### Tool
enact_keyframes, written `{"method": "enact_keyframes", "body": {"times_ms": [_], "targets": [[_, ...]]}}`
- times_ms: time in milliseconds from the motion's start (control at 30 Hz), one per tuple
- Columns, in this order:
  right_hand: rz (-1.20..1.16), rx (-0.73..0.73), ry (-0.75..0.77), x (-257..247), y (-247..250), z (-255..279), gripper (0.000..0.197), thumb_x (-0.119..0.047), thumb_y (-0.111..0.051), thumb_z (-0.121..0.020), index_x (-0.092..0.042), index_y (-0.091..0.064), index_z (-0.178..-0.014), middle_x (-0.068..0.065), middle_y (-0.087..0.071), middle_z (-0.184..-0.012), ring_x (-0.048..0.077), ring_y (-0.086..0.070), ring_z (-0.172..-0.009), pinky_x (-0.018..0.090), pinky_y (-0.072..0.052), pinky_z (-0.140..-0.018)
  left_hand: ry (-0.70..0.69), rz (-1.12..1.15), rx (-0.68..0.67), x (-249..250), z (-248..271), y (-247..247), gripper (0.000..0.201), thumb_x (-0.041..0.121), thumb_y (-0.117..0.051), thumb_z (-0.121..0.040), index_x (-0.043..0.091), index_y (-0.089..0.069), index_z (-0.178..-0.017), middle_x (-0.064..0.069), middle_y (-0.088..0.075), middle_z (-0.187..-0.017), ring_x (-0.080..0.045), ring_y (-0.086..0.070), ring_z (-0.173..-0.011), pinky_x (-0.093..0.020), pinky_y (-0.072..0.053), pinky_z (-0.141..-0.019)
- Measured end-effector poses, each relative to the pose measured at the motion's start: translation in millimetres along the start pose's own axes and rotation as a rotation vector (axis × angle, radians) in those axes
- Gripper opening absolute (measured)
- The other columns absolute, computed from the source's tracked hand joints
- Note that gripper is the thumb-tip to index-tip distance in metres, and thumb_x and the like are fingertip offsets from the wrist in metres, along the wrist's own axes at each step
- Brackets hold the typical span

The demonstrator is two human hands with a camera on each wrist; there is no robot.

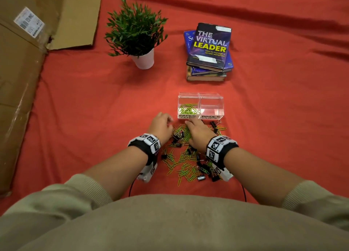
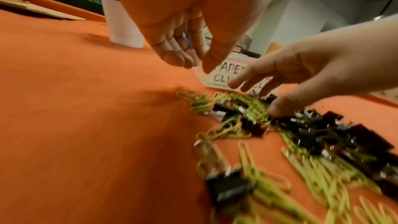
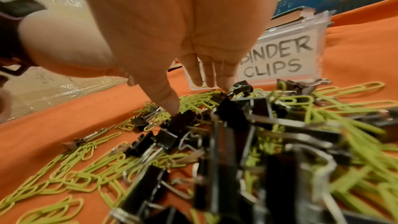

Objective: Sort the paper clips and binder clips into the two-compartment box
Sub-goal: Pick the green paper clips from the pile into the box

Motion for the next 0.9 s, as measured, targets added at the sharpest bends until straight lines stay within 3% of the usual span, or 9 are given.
{"method": "enact_keyframes", "body": {"times_ms": [133,267,433,567,700,800,900], "targets": [[0.083,-0.048,-0.044,-5.5,-6.4,-7.6,0.079,-0.026,-0.065,-0.080,-0.008,-0.023,-0.145,0.011,-0.032,-0.142,0.027,-0.033,-0.132,0.041,-0.035,-0.111,0.035,-0.123,-0.142,-22.7,10.3,-12.3,0.045,0.019,-0.064,-0.084,0.016,-0.053,-0.127,-0.004,-0.050,-0.115,-0.022,-0.049,-0.113,-0.036,-0.042,-0.103],[0.009,-0.068,-0.026,-5.3,-8.2,-7.5,0.062,-0.016,-0.061,-0.083,-0.007,-0.036,-0.139,0.008,-0.041,-0.129,0.025,-0.040,-0.121,0.037,-0.037,-0.107,-0.008,-0.175,-0.198,-15.9,10.4,-19.1,0.055,0.015,-0.059,-0.087,0.019,-0.043,-0.140,-0.005,-0.046,-0.117,-0.023,-0.045,-0.117,-0.035,-0.040,-0.104],[-0.069,-0.061,-0.063,-1.8,-8.8,-1.8,0.031,-0.016,-0.056,-0.088,-0.008,-0.055,-0.118,0.008,-0.051,-0.119,0.024,-0.043,-0.114,0.035,-0.038,-0.101,-0.053,-0.222,-0.267,-10.6,9.2,-21.4,0.053,0.006,-0.055,-0.086,0.023,-0.049,-0.136,-0.002,-0.043,-0.104,-0.023,-0.046,-0.106,-0.035,-0.044,-0.094],[-0.093,-0.115,-0.059,0.5,-6.2,0.1,0.025,-0.017,-0.055,-0.089,-0.008,-0.059,-0.111,0.008,-0.055,-0.115,0.025,-0.046,-0.112,0.034,-0.040,-0.097,-0.019,-0.212,-0.250,-8.3,6.7,-17.0,0.039,0.015,-0.049,-0.089,0.018,-0.054,-0.128,-0.006,-0.051,-0.116,-0.027,-0.051,-0.113,-0.040,-0.043,-0.100],[-0.154,-0.125,-0.097,3.3,7.7,1.7,0.017,-0.015,-0.056,-0.089,-0.008,-0.062,-0.103,0.007,-0.062,-0.106,0.017,-0.054,-0.086,0.025,-0.042,-0.074,0.004,-0.185,-0.161,0.0,-0.9,-15.2,0.029,0.023,-0.051,-0.094,0.009,-0.056,-0.119,-0.010,-0.058,-0.118,-0.027,-0.055,-0.111,-0.037,-0.043,-0.098],[-0.287,-0.143,-0.152,7.8,25.5,2.1,0.014,-0.019,-0.061,-0.089,-0.011,-0.065,-0.099,0.003,-0.067,-0.096,0.007,-0.054,-0.066,0.017,-0.042,-0.058,0.024,-0.191,-0.155,7.2,-6.2,-18.0,0.030,0.031,-0.058,-0.091,0.009,-0.059,-0.112,-0.011,-0.060,-0.114,-0.027,-0.057,-0.106,-0.036,-0.045,-0.092],[-0.416,-0.119,-0.198,12.1,54.5,-2.9,0.012,-0.019,-0.061,-0.089,-0.012,-0.067,-0.097,-0.001,-0.066,-0.082,0.002,-0.053,-0.056,0.012,-0.037,-0.045,0.025,-0.232,-0.155,13.2,-7.9,-22.5,0.037,0.038,-0.064,-0.087,0.010,-0.060,-0.111,-0.009,-0.059,-0.112,-0.026,-0.058,-0.103,-0.035,-0.048,-0.086]]}}
Point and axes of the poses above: each hand's wrist, its own z-axis away from the middle knuckle, its own y-axis out of the back of the hand, x = y × z, the point moved 3 cm from there along -z, towards the middle knuckle
